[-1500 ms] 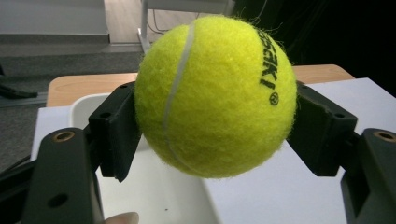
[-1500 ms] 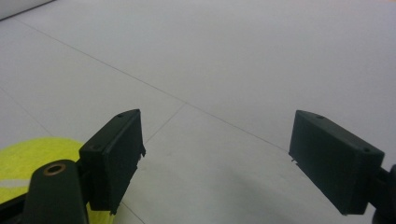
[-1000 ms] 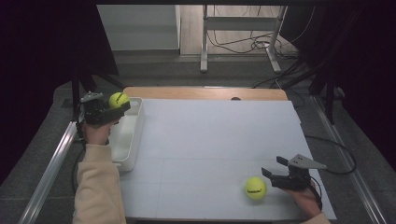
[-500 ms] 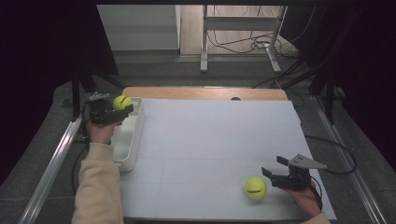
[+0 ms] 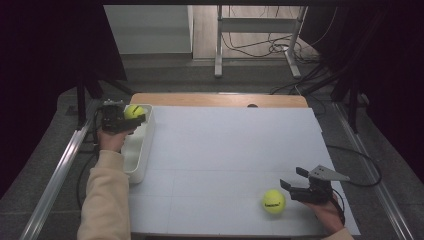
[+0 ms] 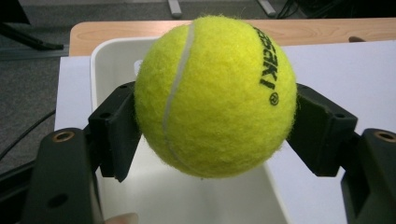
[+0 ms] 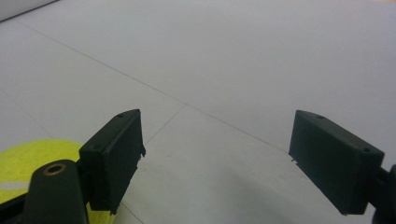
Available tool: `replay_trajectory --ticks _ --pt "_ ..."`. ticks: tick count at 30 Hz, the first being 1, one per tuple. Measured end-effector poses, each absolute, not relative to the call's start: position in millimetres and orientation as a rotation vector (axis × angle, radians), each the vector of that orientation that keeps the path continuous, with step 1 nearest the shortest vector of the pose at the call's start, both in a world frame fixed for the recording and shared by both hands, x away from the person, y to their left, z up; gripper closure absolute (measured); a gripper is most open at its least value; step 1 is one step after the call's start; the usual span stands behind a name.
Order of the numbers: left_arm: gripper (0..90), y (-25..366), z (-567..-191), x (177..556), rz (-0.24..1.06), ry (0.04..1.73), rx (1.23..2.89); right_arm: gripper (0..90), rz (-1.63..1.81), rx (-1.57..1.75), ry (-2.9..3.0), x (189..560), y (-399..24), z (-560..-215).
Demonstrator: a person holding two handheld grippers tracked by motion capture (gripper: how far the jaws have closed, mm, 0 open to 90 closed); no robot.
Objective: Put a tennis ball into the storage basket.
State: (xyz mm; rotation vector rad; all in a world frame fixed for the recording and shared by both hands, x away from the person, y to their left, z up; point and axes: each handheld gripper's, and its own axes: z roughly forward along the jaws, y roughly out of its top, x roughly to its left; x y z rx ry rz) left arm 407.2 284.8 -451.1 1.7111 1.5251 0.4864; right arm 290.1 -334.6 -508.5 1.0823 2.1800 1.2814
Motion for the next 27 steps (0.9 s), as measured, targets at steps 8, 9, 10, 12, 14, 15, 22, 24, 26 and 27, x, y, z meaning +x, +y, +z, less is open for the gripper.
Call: replay_trajectory --ticks 8,9,10,12,14,15,22,24,26,27 --pt "25.8 283.9 -455.4 412.4 0.475 1.568 1.743 18.0 1.275 1.08 2.182 290.4 -334.4 -508.6" --pt "25.8 284.2 -455.6 412.9 0.475 1.568 1.757 18.0 1.275 1.079 2.182 290.3 -334.1 -508.7" --pt "25.8 283.8 -456.0 413.3 0.47 1.573 1.755 18.0 1.275 1.079 2.182 290.4 -334.1 -508.7" --pt "25.8 282.9 -457.5 414.3 0.457 1.591 1.769 18.0 1.275 1.08 2.181 290.4 -334.2 -508.6" --pt "25.7 282.6 -458.9 415.1 0.448 1.596 1.772 18.0 1.28 1.08 2.18 290.4 -334.4 -508.6" --pt "25.7 282.6 -459.2 415.3 0.448 1.597 1.777 18.0 1.28 1.08 2.18 290.4 -334.4 -508.6" --pt "25.6 282.3 -458.5 414.6 0.443 1.594 1.78 18.0 1.276 1.08 2.182 290.4 -334.4 -508.6" --pt "25.6 282.7 -458.4 414.2 0.447 1.596 1.785 18.0 1.276 1.08 2.181 290.3 -334.3 -508.6" --pt "25.5 282.8 -458.5 414.0 0.445 1.592 1.79 18.0 1.275 1.079 2.181 290.2 -334.2 -508.5" --pt "25.4 282.8 -458.5 414.0 0.445 1.592 1.79 18.0 1.275 1.079 2.181 290.2 -334.2 -508.5"
